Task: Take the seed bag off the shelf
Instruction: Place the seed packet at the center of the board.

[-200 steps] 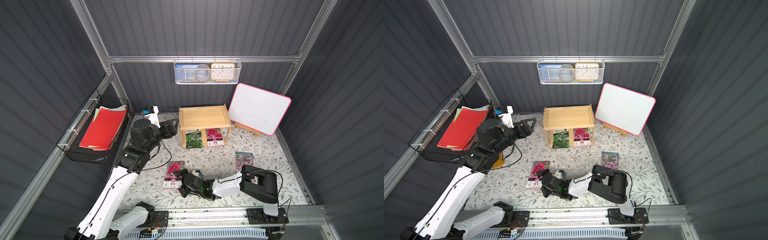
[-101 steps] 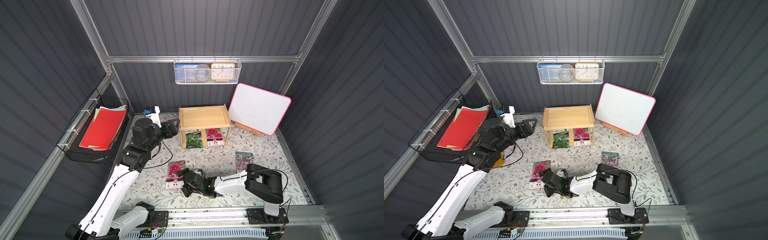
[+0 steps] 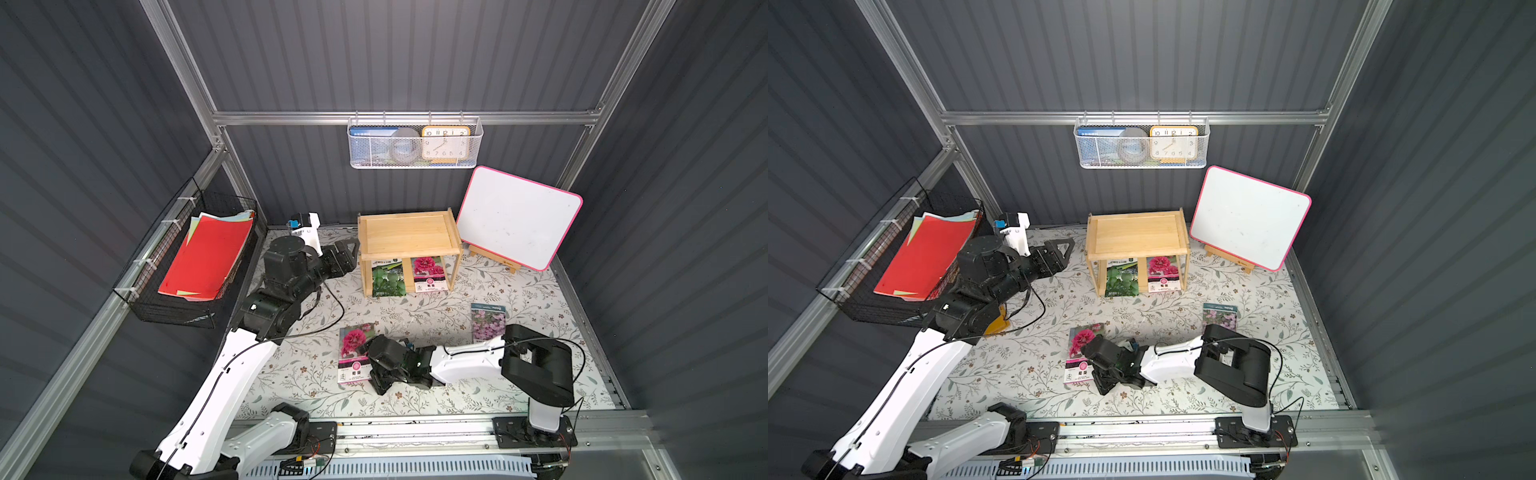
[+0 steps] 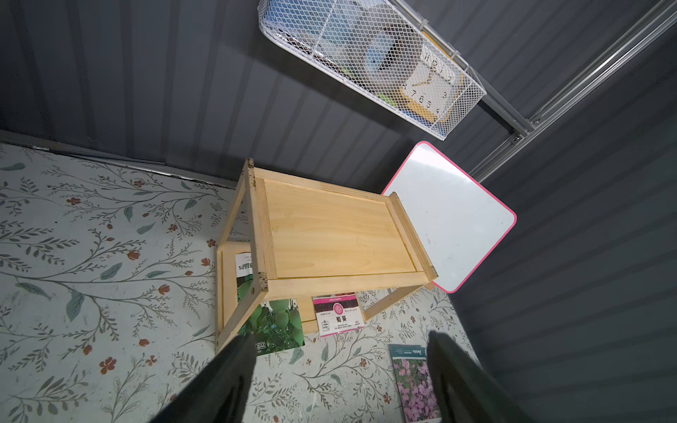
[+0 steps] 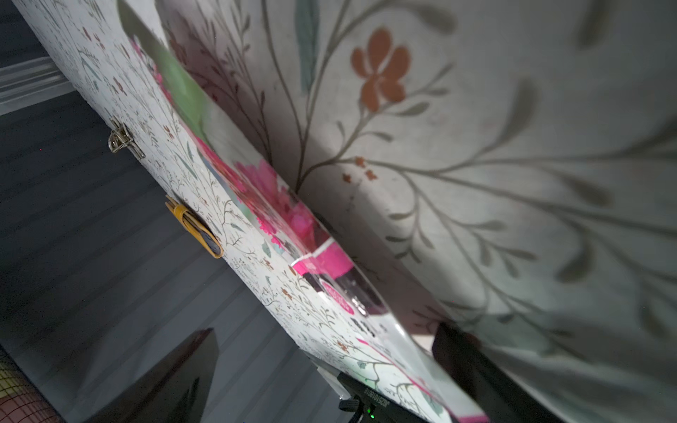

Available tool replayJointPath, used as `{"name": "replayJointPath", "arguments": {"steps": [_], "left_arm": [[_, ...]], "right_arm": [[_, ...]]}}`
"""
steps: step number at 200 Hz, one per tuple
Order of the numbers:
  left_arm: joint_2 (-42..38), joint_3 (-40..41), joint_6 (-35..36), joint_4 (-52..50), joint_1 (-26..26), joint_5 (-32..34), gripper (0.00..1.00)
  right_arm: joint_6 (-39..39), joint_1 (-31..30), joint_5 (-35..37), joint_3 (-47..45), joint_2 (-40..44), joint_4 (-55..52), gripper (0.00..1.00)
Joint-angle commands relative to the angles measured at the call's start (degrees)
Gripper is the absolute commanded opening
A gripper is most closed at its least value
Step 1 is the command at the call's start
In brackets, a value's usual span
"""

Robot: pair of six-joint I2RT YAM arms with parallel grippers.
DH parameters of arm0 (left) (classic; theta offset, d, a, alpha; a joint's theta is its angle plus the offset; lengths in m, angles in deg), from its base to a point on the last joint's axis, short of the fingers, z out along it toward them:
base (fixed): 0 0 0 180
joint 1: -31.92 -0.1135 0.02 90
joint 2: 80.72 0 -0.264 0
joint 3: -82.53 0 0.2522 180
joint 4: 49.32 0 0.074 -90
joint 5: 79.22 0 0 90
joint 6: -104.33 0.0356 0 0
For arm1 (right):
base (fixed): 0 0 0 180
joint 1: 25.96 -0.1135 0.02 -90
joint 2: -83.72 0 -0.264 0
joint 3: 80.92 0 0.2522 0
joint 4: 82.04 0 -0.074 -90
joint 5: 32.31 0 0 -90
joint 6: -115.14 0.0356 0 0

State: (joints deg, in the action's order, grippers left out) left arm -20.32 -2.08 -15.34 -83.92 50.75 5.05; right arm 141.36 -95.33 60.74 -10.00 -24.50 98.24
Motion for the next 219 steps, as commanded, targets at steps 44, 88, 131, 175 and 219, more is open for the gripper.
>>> {"name": "replayJointPath", "arguments": {"steps": [44, 88, 131, 175, 219], "left_arm": [[-0.24, -0.12, 1.46, -0.98, 0.16, -2.35, 0.79], [0.82, 1.21, 1.44, -0.18, 0.15, -4.79, 0.80], [3.64, 7.10, 0.45, 0.10, 0.20, -7.44, 0.72], [3.55, 11.57, -2.87, 0.91, 0.16, -3.04, 0.69], [3.82, 14.15, -5.23, 1.62, 0.15, 0.17, 0.70]], "right_arm": [[0.95, 2.30, -8.06, 1.01, -7.72, 1.98, 0.99], [-3.80, 3.95, -9.62, 1.31, -5.75, -1.93, 0.99], [-9.44, 4.99, -10.73, 1.99, -4.81, -5.70, 0.99], [-10.15, 5.47, -12.09, 0.49, -5.42, -0.92, 0.98], [-9.01, 5.82, -15.55, -1.52, -2.80, 0.02, 0.99]]}}
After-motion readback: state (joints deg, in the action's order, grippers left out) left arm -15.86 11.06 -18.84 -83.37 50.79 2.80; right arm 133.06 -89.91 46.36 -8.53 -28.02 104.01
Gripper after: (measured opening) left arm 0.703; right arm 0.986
